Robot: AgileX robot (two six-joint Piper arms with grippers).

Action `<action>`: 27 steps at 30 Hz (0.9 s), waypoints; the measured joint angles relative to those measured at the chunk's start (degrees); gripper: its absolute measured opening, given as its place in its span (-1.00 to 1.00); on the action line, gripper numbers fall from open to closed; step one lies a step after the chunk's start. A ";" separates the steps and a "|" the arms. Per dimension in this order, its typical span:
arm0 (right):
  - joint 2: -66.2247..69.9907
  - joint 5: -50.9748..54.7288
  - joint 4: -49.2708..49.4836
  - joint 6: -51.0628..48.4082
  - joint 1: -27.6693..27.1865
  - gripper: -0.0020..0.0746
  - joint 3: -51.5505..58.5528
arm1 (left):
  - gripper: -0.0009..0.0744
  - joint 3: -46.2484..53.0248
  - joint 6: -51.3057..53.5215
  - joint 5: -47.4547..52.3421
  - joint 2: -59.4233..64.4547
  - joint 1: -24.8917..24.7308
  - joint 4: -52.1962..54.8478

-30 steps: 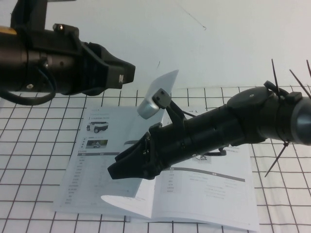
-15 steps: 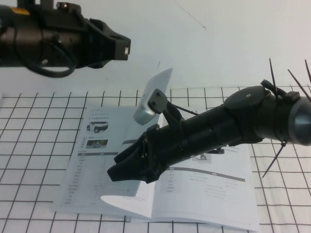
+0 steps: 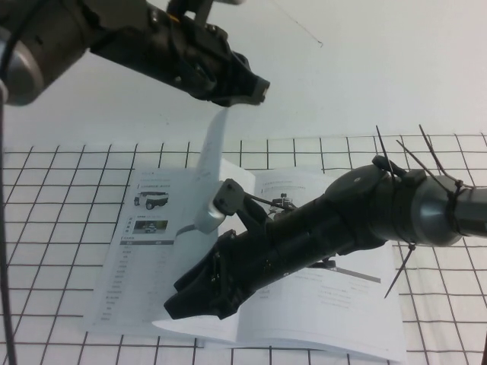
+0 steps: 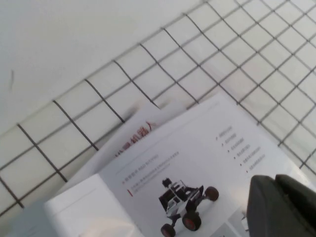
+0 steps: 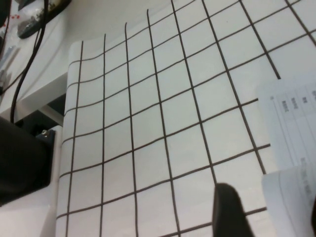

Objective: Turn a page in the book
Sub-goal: Open the closed book

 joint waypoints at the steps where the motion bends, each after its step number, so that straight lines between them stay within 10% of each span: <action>1: 0.05 0.00 0.00 -0.23 0.00 -0.02 0.00 | -0.98 -0.96 0.47 1.26 1.41 -0.16 0.00; 17: -0.10 3.45 -0.78 -1.21 -0.04 -0.07 0.00 | -0.98 -4.21 -16.27 11.17 8.76 3.16 27.03; 27: -15.45 5.13 -4.65 8.86 -12.34 -0.89 -0.96 | -0.98 -4.30 -13.86 15.78 -10.13 5.74 17.25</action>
